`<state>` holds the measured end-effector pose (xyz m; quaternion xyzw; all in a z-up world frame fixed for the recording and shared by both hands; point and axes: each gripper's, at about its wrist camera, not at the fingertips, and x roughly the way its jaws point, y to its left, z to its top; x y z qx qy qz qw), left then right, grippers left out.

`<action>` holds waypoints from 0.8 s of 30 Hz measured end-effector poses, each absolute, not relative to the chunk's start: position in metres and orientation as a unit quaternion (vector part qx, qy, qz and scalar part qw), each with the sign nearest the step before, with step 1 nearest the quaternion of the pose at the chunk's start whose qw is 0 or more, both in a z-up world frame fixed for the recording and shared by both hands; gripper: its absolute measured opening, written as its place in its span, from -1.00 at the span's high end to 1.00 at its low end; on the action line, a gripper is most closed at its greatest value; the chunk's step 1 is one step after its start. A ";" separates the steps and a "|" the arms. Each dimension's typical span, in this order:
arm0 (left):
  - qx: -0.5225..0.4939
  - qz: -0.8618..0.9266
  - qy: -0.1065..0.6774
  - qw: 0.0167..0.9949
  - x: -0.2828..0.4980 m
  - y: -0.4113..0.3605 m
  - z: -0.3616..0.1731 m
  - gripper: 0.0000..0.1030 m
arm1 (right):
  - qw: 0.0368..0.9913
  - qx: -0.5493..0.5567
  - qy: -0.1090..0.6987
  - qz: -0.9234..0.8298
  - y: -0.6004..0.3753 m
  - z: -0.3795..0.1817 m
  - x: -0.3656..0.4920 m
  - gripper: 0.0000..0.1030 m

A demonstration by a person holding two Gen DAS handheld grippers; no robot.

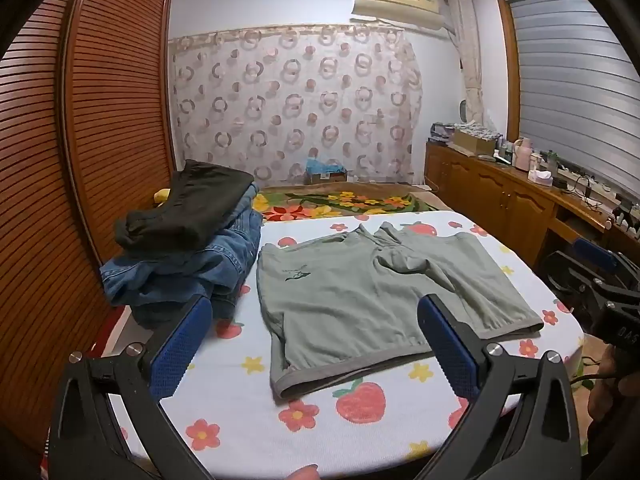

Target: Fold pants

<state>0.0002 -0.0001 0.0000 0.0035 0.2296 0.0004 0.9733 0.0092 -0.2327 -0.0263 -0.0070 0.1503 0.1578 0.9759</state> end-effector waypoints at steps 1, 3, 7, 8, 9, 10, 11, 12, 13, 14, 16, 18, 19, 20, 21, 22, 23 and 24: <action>0.003 -0.001 0.229 0.973 0.000 0.000 0.000 -0.99 | 0.976 -0.007 0.151 0.158 -0.233 -0.026 0.009 -0.81; 0.003 -0.001 0.227 0.974 0.000 0.000 0.000 -0.99 | 0.976 -0.007 0.152 0.159 -0.232 -0.026 0.009 -0.81; 0.003 -0.002 0.227 0.974 0.002 0.001 -0.001 -0.99 | 0.974 -0.006 0.155 0.162 -0.232 -0.027 0.008 -0.81; 0.003 -0.002 0.226 0.974 0.003 0.002 -0.001 -0.99 | 0.974 -0.006 0.157 0.163 -0.232 -0.027 0.008 -0.81; 0.006 0.000 0.225 0.974 0.000 -0.001 0.000 -0.99 | 0.975 -0.003 0.154 0.159 -0.235 -0.027 0.009 -0.81; 0.006 0.000 0.225 0.974 0.000 -0.001 0.000 -0.99 | 0.976 -0.004 0.152 0.158 -0.236 -0.023 0.009 -0.81; 0.006 -0.001 0.225 0.974 0.000 -0.001 0.000 -0.99 | 0.976 -0.004 0.153 0.157 -0.235 -0.024 0.009 -0.81; 0.006 -0.001 0.224 0.975 0.000 -0.001 0.000 -0.99 | 0.976 -0.003 0.153 0.158 -0.236 -0.023 0.009 -0.81; 0.006 -0.001 0.224 0.975 0.001 -0.001 0.000 -0.99 | 0.976 -0.004 0.153 0.157 -0.234 -0.025 0.009 -0.81; 0.006 -0.001 0.223 0.975 0.001 -0.002 0.000 -0.99 | 0.976 -0.003 0.153 0.157 -0.234 -0.025 0.009 -0.81; 0.006 0.000 0.223 0.975 0.000 -0.001 0.000 -0.99 | 0.975 -0.003 0.154 0.158 -0.234 -0.024 0.008 -0.81; 0.006 0.000 0.223 0.975 -0.001 -0.001 0.000 -0.99 | 0.975 -0.003 0.153 0.158 -0.235 -0.023 0.008 -0.81; 0.005 0.000 0.223 0.975 0.000 -0.001 0.000 -0.99 | 0.976 -0.006 0.153 0.156 -0.233 -0.024 0.008 -0.81; 0.006 0.000 0.222 0.975 -0.002 0.000 0.001 -0.99 | 0.976 -0.005 0.153 0.156 -0.234 -0.026 0.009 -0.81; 0.006 0.000 0.222 0.975 -0.002 0.000 0.001 -0.99 | 0.976 -0.005 0.153 0.157 -0.234 -0.026 0.008 -0.81; 0.005 0.000 0.222 0.975 -0.002 0.000 0.001 -0.99 | 0.976 -0.005 0.153 0.157 -0.234 -0.026 0.008 -0.81; 0.005 0.000 0.221 0.975 -0.004 0.002 0.004 -0.99 | 0.976 -0.005 0.153 0.157 -0.235 -0.026 0.008 -0.81; 0.005 -0.001 0.221 0.975 -0.005 0.002 0.006 -0.99 | 0.976 -0.005 0.153 0.157 -0.234 -0.026 0.008 -0.81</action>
